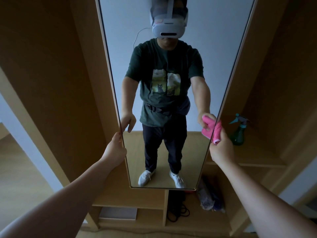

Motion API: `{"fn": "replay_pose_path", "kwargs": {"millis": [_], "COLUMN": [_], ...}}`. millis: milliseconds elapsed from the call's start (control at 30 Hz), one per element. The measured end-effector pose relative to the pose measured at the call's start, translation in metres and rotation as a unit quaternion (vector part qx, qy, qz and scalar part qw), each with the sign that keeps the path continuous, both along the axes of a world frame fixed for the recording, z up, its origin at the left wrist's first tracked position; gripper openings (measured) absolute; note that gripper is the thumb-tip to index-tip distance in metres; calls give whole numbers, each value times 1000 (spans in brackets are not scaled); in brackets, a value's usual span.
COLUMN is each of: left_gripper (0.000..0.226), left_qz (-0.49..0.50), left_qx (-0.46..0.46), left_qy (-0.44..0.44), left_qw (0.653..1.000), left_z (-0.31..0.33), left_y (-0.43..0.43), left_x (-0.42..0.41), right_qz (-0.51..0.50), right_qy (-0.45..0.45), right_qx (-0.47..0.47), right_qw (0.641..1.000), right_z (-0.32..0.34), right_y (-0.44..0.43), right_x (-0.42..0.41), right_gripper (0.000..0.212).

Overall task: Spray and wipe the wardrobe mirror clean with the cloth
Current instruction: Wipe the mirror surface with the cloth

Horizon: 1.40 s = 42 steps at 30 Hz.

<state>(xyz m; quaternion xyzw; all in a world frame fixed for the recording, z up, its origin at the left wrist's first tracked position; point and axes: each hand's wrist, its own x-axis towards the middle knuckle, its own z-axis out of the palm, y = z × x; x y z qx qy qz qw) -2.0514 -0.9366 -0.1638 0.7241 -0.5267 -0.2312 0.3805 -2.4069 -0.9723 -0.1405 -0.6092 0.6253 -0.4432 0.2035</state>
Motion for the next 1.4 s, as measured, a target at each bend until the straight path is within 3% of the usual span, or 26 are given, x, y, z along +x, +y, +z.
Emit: {"fn": "replay_pose_path", "kwargs": {"millis": [433, 1400], "left_gripper": [68, 77], "left_qz": [-18, -51], "left_qx": [33, 74], "left_qy": [35, 63], "left_qw": [999, 994], "left_z": [-28, -93], "left_y": [5, -14], "left_x": [7, 19], "right_qz": [-22, -8], "right_qy": [-16, -1], "right_qx": [56, 69], "right_qw": [998, 998], "right_z": [-34, -94], "right_y": [-1, -5], "right_x": [3, -1], "right_gripper": [72, 65]}}
